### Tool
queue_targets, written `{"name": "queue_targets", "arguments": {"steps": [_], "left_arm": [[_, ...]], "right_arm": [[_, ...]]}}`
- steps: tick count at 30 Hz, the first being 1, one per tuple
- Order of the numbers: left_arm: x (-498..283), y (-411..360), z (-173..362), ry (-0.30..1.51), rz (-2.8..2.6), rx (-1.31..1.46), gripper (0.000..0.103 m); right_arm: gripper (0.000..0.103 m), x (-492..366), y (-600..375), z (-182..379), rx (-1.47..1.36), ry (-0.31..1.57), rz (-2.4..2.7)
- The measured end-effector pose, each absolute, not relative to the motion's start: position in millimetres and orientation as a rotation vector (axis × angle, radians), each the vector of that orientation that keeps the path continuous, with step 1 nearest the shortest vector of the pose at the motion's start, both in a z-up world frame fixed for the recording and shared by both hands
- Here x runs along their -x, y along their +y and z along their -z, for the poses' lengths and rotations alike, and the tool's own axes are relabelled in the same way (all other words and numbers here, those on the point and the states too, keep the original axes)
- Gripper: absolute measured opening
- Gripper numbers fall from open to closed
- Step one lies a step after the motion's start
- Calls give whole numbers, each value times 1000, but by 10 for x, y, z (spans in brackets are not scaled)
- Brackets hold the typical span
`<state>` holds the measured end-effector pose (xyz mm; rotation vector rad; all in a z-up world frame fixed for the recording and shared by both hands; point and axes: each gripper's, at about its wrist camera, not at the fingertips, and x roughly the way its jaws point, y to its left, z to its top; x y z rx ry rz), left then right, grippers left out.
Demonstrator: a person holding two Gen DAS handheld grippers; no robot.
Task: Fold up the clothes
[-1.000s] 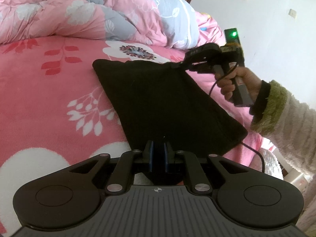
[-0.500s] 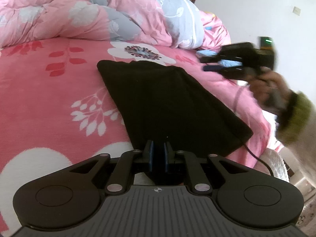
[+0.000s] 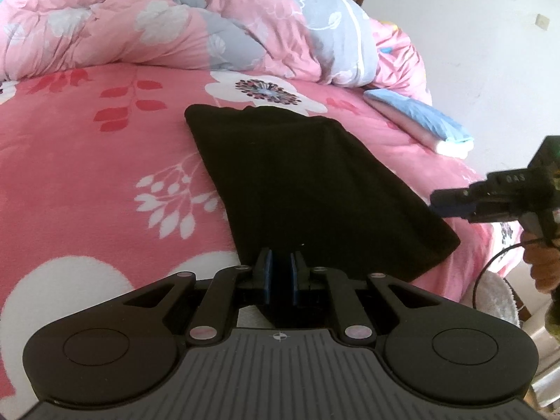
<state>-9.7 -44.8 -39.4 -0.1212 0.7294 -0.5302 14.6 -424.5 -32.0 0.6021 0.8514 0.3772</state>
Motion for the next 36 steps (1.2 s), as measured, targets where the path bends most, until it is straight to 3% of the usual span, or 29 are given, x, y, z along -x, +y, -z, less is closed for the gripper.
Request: {"name": "queue_targets", "arguments": {"steps": [20,21,23,24,36], "left_arm": [[127,-470,402,727,508,116,10],[128,-473,400,727,508,115,10],[131,-479,387,727,508,112,10],[131,-481,379,728,507,110,10],[157,-493,348,724,509,95,10]], "right_arm": [[31,71,-3983,300,-340,865,-374],[27,75,-3983,308,-340,861,-373],[6,94,-4008,301,-361,846,-366],[4,104,-4022,296,-373,838,-362],[3,173,-4184,212,-425,773,-321]]}}
